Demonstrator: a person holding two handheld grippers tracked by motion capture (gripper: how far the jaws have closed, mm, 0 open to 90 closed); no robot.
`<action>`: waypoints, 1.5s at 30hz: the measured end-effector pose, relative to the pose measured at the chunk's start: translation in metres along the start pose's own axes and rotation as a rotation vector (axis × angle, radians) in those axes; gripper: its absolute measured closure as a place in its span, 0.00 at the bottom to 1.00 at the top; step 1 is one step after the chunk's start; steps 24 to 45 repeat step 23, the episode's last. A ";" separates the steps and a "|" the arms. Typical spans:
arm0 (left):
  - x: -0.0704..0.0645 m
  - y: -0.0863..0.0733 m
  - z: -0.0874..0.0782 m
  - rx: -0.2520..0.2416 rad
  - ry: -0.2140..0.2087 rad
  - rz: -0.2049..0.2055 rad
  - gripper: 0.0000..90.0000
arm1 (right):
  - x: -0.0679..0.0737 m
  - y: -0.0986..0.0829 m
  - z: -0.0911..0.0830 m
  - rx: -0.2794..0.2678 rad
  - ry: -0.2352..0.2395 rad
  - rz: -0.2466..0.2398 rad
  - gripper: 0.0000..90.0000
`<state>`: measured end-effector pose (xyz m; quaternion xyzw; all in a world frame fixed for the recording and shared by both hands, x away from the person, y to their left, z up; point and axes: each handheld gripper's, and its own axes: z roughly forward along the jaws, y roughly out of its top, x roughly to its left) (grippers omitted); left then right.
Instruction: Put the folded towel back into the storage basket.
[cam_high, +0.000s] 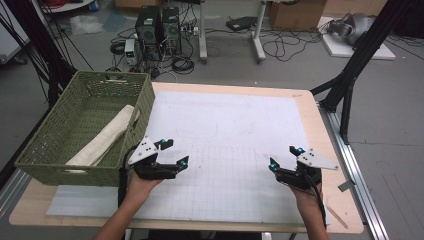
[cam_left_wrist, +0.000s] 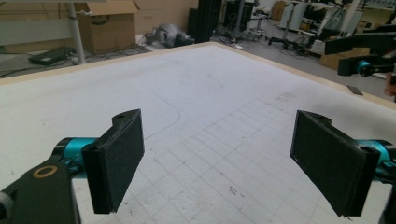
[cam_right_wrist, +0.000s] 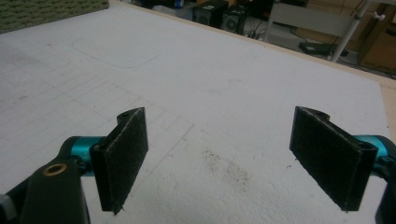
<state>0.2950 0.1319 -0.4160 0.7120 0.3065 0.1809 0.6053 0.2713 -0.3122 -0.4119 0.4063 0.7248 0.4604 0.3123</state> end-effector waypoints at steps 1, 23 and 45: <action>0.000 0.000 0.000 -0.002 -0.001 0.003 0.20 | -0.001 0.000 0.000 0.000 0.000 0.003 0.20; -0.002 -0.005 0.005 0.007 -0.007 0.015 0.20 | -0.007 -0.002 0.000 -0.015 -0.014 0.032 0.20; -0.002 -0.005 0.005 0.007 -0.007 0.015 0.20 | -0.007 -0.002 0.000 -0.015 -0.014 0.032 0.20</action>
